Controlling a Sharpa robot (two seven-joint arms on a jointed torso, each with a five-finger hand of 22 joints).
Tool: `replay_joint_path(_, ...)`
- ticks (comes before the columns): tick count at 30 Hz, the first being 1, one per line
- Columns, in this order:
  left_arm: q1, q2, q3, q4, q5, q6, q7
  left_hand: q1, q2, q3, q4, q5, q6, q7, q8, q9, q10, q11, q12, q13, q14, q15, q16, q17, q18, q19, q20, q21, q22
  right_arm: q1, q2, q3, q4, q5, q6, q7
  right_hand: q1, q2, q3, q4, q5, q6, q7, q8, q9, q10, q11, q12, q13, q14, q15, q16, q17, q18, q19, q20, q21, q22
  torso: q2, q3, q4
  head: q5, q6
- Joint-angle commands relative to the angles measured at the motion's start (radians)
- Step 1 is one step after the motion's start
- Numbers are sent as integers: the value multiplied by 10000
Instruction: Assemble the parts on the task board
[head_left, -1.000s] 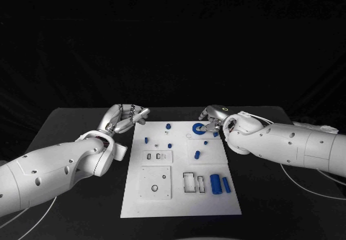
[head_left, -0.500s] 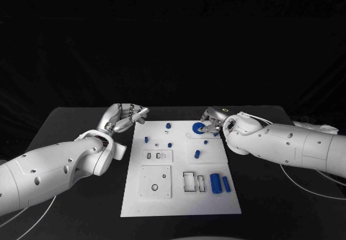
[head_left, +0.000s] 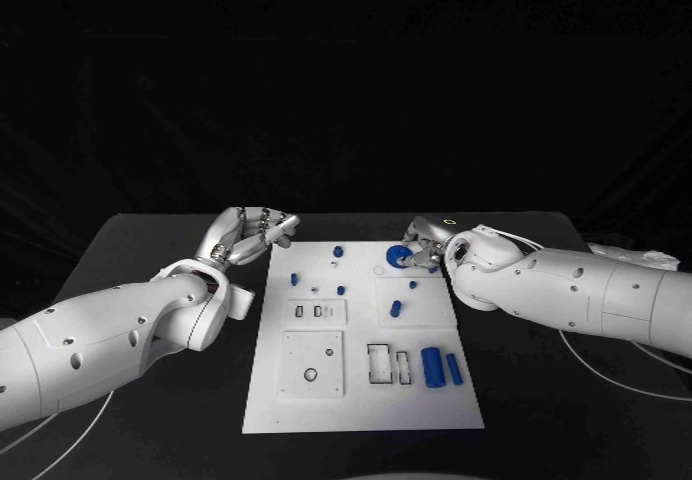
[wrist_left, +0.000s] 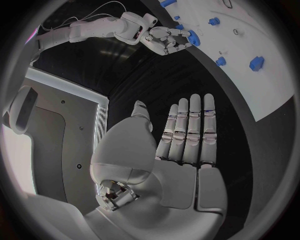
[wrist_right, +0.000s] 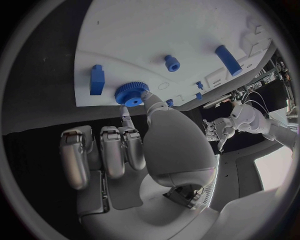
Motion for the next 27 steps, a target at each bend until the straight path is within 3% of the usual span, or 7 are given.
replay_joint_path(1,7,-3,9,36,34,51,57,89,-15,-63,-8,53,8,43,-39,10,-38,15,-26,-10,-62,3,-34,-9,188,-69,32,-44,-10,-21,30,2,-18,-140,209,-91,141,31,103,-17,-61,81,-21,49,26,1029,34,38,2633,1079,50,40,2634,-68,1028,80,43,2634,4,5,4,38,6)
replay_joint_path(17,7,3,9,50,34,48,17,97,-9,-68,-7,56,6,45,-54,13,-30,16,-22,-21,-72,6,-41,-19,189,-72,37,-64,-21,-43,65,2,35,-164,243,-187,355,81,305,-197,-80,171,-49,58,103,1029,4,38,2633,1079,21,40,2634,-68,1028,55,43,2634,-3,-1,-2,64,0)
replay_joint_path(27,7,12,9,44,34,50,19,97,-9,-68,-7,56,6,45,-54,13,-30,16,-22,-21,-72,6,-41,-19,189,-72,37,-64,-21,-50,62,2,80,-259,315,-286,574,116,669,-514,570,511,-126,189,353,1029,-69,38,2633,1079,-43,40,2634,-68,1028,-9,43,2634,-4,2,6,59,3)
